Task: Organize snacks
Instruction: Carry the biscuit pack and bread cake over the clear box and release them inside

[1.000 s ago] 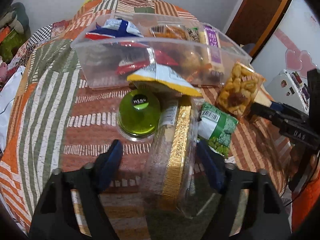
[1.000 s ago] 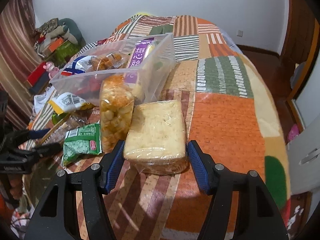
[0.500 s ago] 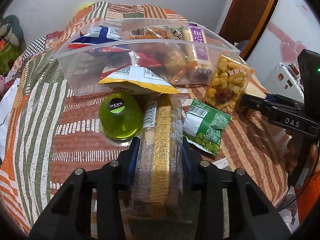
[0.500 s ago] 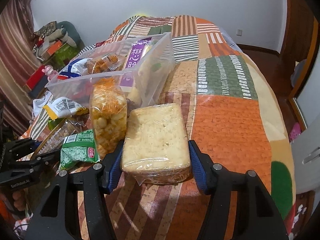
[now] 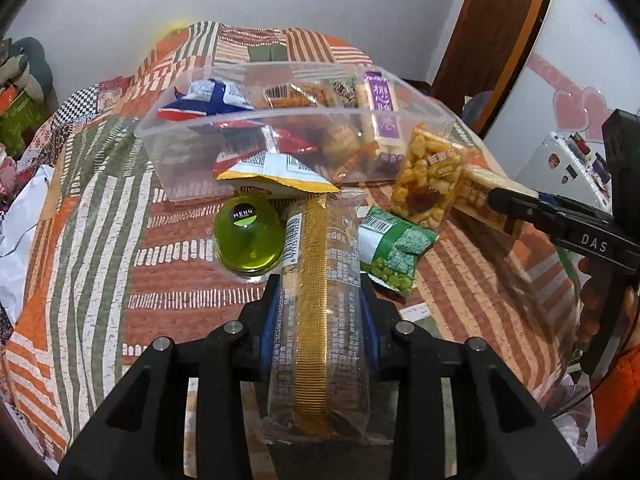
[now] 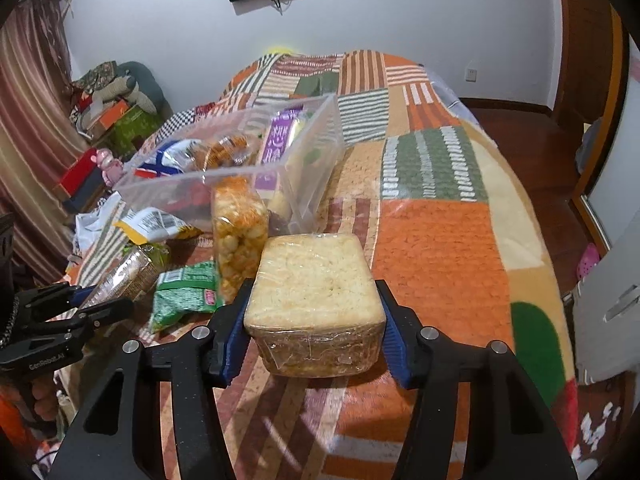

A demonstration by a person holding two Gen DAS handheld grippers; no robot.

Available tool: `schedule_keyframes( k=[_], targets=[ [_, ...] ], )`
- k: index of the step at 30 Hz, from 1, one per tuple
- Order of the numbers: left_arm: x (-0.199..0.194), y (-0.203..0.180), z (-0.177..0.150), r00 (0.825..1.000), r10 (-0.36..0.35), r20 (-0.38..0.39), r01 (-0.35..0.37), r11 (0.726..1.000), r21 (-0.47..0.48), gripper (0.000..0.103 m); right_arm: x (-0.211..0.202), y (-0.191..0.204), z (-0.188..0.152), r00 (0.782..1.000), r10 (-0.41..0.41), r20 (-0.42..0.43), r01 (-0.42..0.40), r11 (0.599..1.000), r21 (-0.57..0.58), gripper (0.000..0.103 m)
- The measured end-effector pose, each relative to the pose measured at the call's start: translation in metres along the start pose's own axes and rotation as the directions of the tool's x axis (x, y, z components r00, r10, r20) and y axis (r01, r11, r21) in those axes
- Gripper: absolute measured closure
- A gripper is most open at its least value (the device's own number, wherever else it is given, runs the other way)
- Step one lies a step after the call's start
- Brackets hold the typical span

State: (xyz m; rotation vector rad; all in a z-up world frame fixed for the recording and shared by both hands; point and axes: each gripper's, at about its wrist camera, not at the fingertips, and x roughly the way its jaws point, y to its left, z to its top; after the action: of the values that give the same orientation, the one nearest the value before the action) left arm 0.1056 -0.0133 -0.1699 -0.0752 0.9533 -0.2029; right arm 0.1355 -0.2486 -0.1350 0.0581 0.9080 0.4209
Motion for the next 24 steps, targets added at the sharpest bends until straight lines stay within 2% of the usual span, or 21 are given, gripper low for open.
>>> schedule_keyframes(
  k=[15, 24],
  targets=[
    [-0.043, 0.011, 0.016, 0.993, 0.018, 0.118, -0.013, 0.999, -0.045, 0.068, -0.033, 0.023, 0.018, 0.993, 0.027, 0.118, -0.020, 0.998, -0.056, 0.050],
    [-0.059, 0.027, 0.039, 0.981, 0.044, 0.188, -0.032, 0.997, -0.065, 0.068, -0.032, 0.044, 0.038, 0.982, 0.074, 0.173, -0.060, 0.994, -0.088, 0.050]
  ],
)
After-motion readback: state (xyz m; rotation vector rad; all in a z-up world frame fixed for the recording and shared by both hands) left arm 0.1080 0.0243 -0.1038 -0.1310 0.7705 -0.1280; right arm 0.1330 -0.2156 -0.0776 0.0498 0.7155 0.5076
